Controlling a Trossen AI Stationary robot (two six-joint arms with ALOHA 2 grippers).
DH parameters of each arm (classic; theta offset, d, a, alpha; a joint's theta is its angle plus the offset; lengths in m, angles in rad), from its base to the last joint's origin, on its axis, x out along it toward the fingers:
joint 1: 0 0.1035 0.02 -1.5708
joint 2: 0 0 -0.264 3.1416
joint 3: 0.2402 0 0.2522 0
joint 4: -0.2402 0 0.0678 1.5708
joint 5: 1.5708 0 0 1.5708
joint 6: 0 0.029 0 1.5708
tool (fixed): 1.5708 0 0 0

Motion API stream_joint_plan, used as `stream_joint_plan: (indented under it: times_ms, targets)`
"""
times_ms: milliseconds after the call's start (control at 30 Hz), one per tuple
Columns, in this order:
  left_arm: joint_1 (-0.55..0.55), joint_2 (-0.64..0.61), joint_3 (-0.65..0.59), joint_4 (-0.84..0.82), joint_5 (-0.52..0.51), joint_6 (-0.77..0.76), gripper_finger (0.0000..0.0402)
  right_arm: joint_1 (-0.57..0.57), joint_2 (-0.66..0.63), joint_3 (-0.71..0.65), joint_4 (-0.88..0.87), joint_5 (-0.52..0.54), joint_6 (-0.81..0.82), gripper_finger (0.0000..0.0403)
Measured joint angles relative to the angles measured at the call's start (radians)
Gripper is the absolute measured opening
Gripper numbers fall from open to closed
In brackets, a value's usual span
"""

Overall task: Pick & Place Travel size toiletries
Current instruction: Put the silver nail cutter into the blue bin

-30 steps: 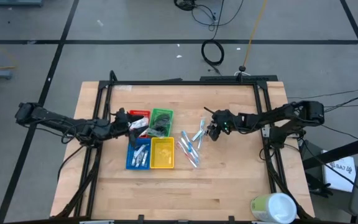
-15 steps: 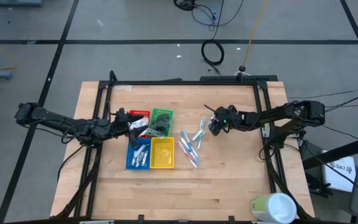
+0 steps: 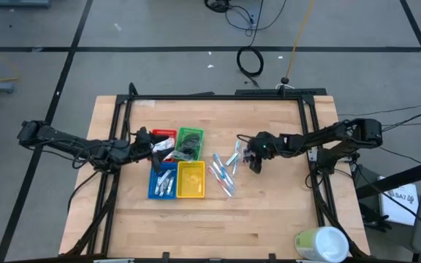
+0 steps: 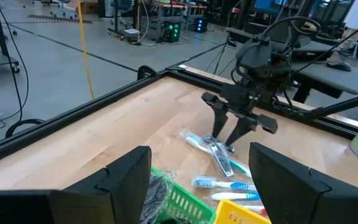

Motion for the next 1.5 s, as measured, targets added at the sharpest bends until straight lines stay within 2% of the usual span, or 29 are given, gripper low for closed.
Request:
stream_joint_plan:
  times_ms: [200,367,600,733,1067,1267,1500]
  targets:
    - [0.000,0.000,0.000,-0.007,0.000,-0.001,0.0267,0.017,-0.001,0.001,-0.208,-0.037,0.059,0.0140]
    - [0.000,0.000,0.000,-0.008,0.000,0.001,0.0267,0.013,-0.011,0.001,-0.329,0.030,0.137,0.0127]
    - [0.000,0.000,0.000,-0.007,0.000,-0.006,0.0267,0.007,-0.068,0.000,-0.253,0.051,0.168,0.0129]
    - [0.000,0.000,0.000,-0.007,0.000,-0.024,0.0267,0.008,-0.078,0.000,-0.234,0.099,0.165,0.0117]
    - [0.000,0.000,0.000,-0.019,0.000,-0.038,0.0267,0.005,-0.077,0.000,-0.241,0.108,0.137,0.0008]
    - [0.000,0.000,0.000,-0.019,0.000,-0.038,0.0267,0.012,-0.077,-0.001,-0.228,0.153,0.087,0.0001]
    - [0.000,0.000,0.000,-0.020,0.000,-0.038,0.0267,0.012,-0.117,-0.003,-0.167,0.149,0.107,0.0008]
